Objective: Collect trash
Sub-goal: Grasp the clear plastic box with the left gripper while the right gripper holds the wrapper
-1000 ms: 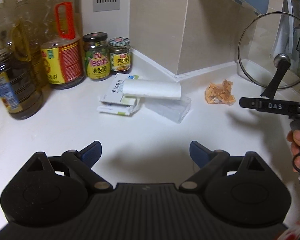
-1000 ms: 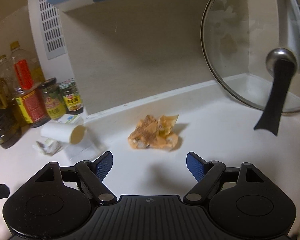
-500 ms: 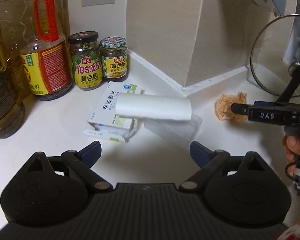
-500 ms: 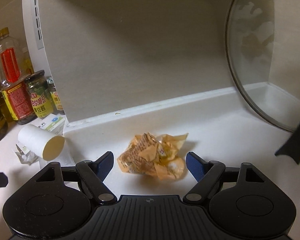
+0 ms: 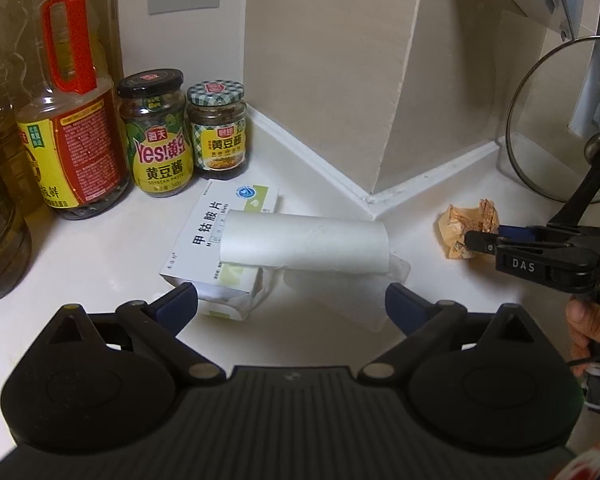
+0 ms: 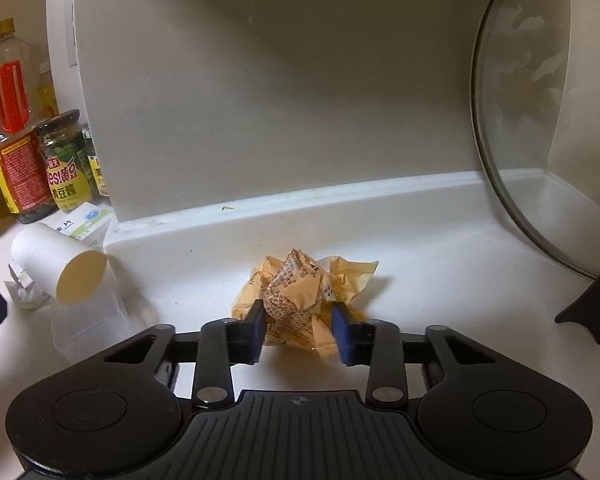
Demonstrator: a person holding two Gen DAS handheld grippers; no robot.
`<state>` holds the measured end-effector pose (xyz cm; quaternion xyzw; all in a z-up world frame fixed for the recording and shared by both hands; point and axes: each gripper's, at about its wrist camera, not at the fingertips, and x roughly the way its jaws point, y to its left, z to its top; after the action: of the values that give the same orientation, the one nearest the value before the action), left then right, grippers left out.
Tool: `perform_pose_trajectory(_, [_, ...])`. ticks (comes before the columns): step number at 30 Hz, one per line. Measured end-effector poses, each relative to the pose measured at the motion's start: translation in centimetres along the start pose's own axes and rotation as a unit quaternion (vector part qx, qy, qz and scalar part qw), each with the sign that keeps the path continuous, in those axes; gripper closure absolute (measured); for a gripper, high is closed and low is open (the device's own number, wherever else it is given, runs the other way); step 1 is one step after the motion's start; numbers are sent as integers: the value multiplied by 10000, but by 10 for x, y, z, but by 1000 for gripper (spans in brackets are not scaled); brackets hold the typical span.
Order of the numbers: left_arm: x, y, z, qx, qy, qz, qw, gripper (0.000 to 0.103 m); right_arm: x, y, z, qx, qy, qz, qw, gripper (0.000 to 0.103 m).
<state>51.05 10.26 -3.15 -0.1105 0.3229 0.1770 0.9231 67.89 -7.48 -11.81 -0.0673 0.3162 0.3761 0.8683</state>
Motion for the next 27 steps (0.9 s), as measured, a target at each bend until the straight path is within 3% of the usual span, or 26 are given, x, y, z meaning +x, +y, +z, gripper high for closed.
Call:
perform_pose_trajectory(5, [2,-8,-2,-20,16,-113,9999,4,-13,5,-3,-17,-53,155,9999,71])
perform_pose_trajectory(14, [-5,-2,-10,-111,15,-108,9999,4,-5,48,-13,-666,20,675,9955,71])
perform_pose_trajectory(23, [-13,18,-26,-348,6,-106,9993,4,-23,81,-25,-1057,182,1699,9796,71])
perform_pose_trajectory(27, [-7,8,-26,-48,-47,-194,9998,4,-33,77,-28,-850,176,1496,9849,71])
